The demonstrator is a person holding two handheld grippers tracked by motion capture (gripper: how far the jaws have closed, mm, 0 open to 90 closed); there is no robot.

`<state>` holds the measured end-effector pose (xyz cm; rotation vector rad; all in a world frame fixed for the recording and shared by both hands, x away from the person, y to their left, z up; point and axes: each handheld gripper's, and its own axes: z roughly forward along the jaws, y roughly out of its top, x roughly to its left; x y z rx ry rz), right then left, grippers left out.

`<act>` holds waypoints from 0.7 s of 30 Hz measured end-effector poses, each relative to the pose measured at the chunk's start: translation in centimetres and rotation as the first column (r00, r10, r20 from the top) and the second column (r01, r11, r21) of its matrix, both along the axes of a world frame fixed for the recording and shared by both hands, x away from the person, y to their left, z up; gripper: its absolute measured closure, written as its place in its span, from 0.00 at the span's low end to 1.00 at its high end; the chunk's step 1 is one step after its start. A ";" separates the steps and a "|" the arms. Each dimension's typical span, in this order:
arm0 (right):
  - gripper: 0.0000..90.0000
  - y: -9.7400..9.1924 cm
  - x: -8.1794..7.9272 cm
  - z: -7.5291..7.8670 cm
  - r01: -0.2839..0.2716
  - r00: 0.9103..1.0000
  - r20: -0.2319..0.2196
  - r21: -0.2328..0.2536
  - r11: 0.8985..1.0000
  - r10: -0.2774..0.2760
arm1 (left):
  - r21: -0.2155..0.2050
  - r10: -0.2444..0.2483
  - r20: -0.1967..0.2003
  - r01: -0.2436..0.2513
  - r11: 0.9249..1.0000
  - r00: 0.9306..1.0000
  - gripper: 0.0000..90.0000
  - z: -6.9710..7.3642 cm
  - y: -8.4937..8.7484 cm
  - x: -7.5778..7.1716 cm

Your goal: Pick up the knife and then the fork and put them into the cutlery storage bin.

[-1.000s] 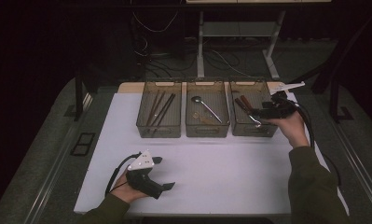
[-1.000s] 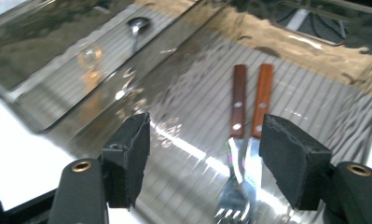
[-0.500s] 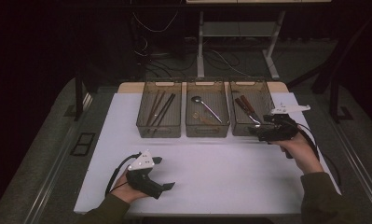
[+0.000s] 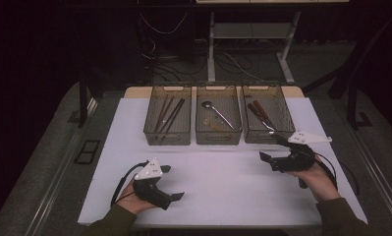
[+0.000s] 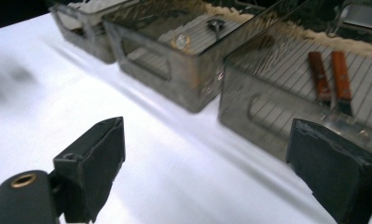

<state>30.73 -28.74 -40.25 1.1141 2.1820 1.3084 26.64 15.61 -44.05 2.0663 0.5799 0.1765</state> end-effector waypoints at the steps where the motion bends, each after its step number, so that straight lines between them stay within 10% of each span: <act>1: 0.13 0.0 -0.4 -0.2 -0.003 1.000 -0.001 0.005 1.000 0.003 | 0.003 0.000 -0.001 0.000 1.000 1.000 0.00 0.0 0.0 0.0; 21: 0.13 0.4 -5.4 -4.2 -0.090 0.995 -0.042 -0.027 0.996 0.089 | 0.006 -0.002 0.010 0.002 1.000 1.000 0.00 0.2 0.2 0.0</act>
